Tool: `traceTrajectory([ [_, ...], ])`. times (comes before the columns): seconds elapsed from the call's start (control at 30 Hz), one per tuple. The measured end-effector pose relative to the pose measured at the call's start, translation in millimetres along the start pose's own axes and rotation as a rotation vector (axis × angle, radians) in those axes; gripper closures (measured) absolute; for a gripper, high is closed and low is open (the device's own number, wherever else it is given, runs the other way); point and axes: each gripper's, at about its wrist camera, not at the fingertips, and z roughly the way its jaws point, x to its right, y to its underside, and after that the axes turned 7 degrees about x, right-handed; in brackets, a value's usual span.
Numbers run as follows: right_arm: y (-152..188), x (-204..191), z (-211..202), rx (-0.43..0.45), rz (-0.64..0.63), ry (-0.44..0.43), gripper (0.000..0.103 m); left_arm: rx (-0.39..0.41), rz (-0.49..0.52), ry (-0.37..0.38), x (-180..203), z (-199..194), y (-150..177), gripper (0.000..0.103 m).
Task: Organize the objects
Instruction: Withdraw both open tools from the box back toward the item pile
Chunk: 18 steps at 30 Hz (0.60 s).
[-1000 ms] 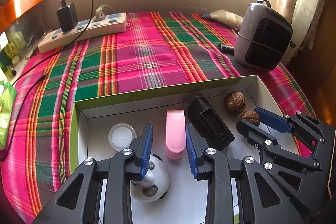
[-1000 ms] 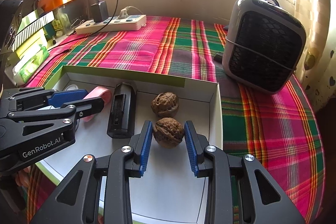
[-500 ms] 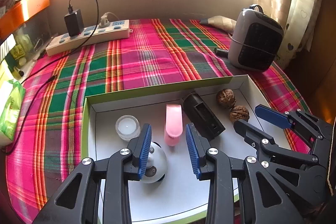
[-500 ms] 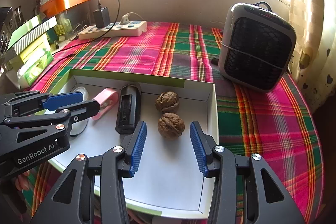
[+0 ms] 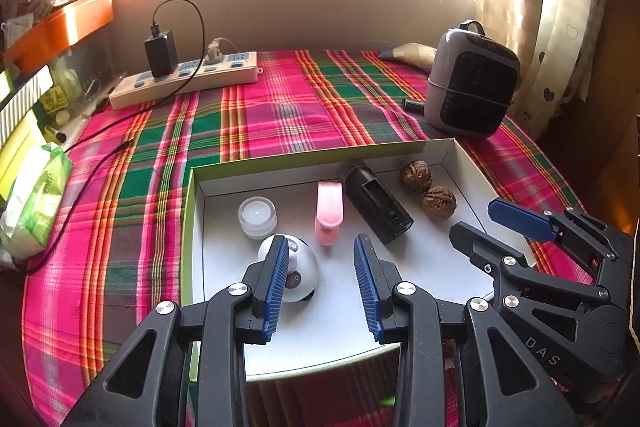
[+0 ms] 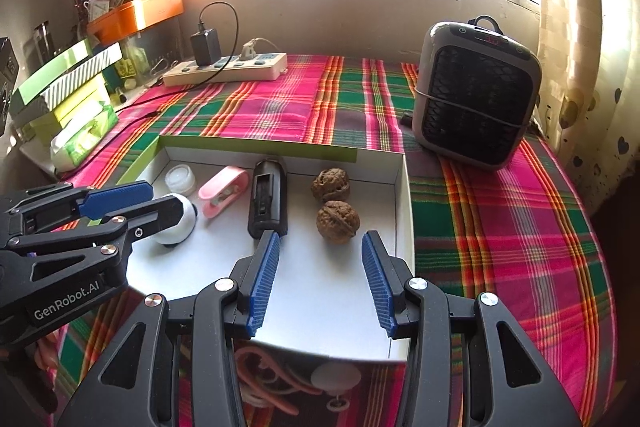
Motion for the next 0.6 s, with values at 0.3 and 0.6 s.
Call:
traceTrajectory([
  [0.3,10,-4,-18,0.022,0.002,-0.003,0.058,0.036,0.005,-0.024,4,-24,11,0.071],
  [0.6,21,-6,-37,0.045,0.004,-0.001,0.058,0.063,0.009,-0.041,6,-41,25,0.071],
])
